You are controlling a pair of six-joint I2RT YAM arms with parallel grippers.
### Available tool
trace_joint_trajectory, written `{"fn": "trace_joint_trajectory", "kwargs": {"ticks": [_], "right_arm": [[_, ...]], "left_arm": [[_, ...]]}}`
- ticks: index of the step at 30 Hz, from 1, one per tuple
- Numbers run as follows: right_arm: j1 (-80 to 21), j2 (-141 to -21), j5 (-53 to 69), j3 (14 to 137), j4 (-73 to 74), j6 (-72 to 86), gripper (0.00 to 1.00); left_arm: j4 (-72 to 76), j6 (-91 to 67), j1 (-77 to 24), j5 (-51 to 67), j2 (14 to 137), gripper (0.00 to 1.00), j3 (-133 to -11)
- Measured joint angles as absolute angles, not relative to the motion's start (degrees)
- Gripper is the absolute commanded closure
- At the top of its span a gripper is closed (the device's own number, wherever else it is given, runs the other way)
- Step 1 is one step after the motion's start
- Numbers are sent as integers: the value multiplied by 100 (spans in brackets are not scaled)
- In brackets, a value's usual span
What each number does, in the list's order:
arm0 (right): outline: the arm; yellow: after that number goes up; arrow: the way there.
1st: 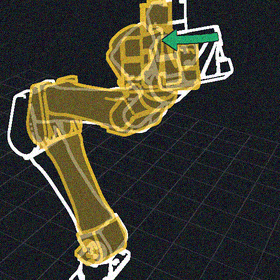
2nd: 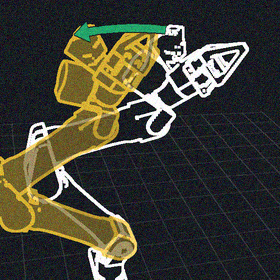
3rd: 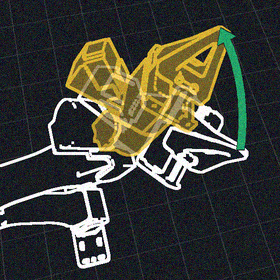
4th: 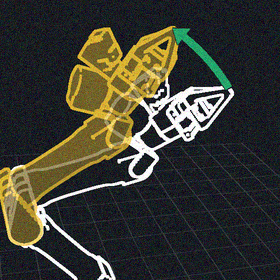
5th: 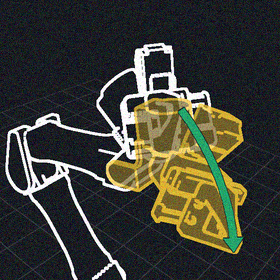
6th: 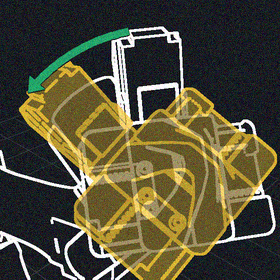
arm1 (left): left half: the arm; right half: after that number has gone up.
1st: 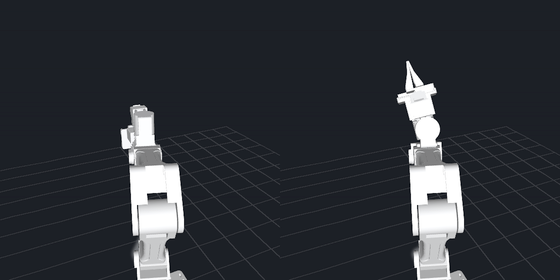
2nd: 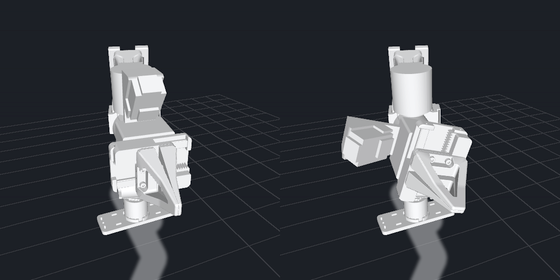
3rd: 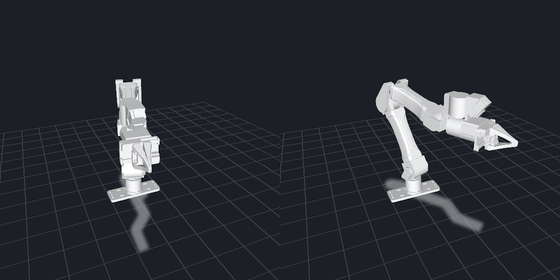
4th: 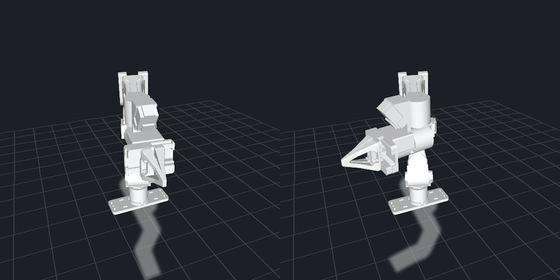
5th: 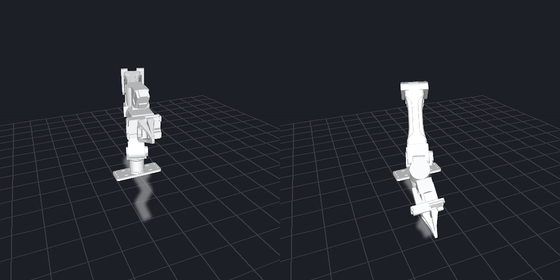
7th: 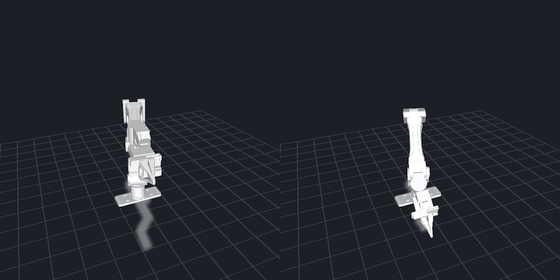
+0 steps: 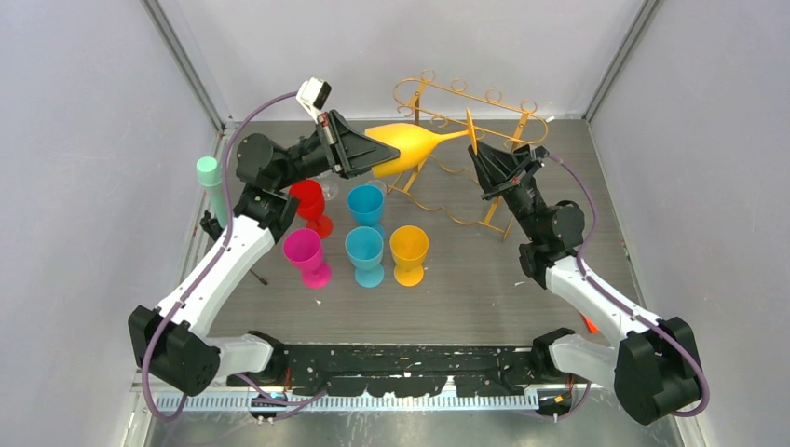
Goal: Take the wine glass off the wine glass rack
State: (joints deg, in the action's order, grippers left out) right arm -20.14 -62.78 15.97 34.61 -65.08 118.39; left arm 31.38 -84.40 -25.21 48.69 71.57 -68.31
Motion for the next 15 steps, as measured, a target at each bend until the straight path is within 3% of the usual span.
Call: {"fn": "trace_joint_trajectory", "kwargs": {"ticks": [1, 3, 4, 8, 12, 15], "right_arm": [[-2016, -6278, 1599, 3452, -6506, 11839, 99], [-2016, -6278, 1608, 3433, -6497, 11839, 89], [-2018, -6285, 1612, 3417, -6482, 11839, 78], [-2025, -6305, 1636, 3374, -6346, 11834, 51], [-2014, -6292, 1612, 3350, -6020, 11751, 38], [-2014, -6167, 1612, 3350, -5647, 11537, 36]], "left_arm": [[3089, -8392, -2521, 4880, 7153, 100, -6831], [3011, -8311, -2521, 4882, 7140, 100, -6831], [2967, -8232, -2521, 4880, 7122, 100, -6834], [2637, -7907, -2526, 4869, 7015, 100, -6834], [2067, -7461, -2567, 4888, 6796, 100, -6866], [1529, -7028, -2578, 4890, 6615, 100, -6984]]}}
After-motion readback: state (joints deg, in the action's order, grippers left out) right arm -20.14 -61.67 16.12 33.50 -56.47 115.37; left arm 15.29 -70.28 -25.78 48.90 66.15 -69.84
